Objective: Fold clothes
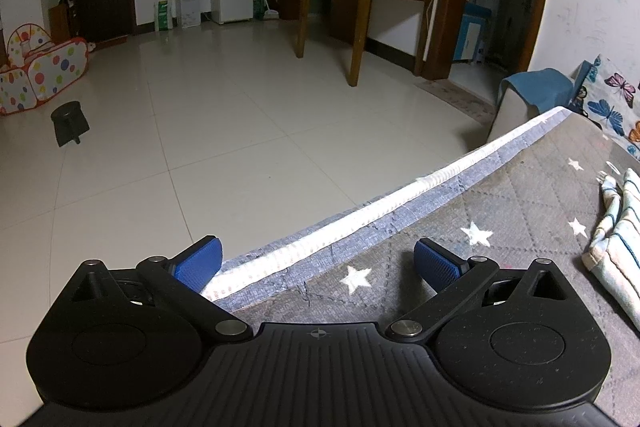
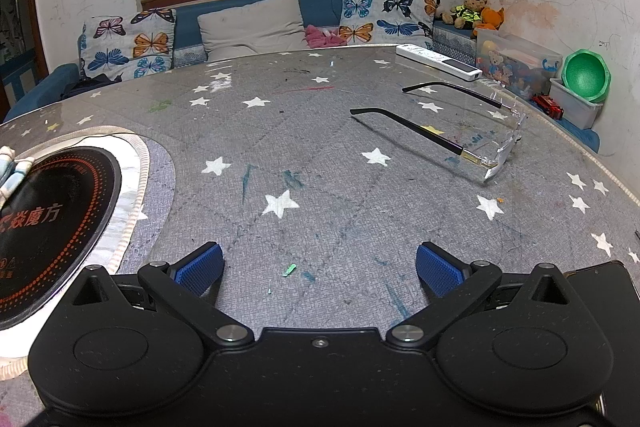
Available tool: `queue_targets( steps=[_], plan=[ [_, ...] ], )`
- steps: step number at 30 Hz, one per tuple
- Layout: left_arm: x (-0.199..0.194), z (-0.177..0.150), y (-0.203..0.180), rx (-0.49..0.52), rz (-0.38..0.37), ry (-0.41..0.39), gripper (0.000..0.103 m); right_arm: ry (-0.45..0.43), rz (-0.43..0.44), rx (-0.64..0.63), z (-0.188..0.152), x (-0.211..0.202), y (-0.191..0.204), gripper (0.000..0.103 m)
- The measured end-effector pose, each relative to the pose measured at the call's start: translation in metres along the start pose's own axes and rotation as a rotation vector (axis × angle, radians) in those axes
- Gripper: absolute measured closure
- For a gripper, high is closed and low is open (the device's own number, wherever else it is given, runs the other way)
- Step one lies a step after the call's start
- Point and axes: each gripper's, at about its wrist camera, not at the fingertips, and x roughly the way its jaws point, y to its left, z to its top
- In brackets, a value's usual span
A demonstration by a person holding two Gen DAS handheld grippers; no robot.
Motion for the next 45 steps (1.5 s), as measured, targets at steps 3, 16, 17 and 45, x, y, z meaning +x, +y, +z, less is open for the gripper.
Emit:
queue_targets(
  steps=[3,16,17,45],
  plan=[
    [0.0036,-0.0003,0.0016,0.002,0.002,0.000,0.000,0.000,0.000,0.000,0.0000,0.0000,-0.0001,0.000],
    [0.0068,0.0003,-0.0021,0.002,0.002,0.001,0.000,0.000,0.000,0.000,0.0000,0.0002,-0.0003,0.000],
    [0.0067,0.0002,-0.0016,0.002,0.002,0.001,0.000,0.000,0.000,0.000,0.0000,0.0001,-0.0003,0.000],
    [0.0092,-0.0011,-0.0011,0.003,0.003,0.001,0.000,0.000,0.000,0.000,0.0000,-0.0002,-0.0005,0.000]
  ],
)
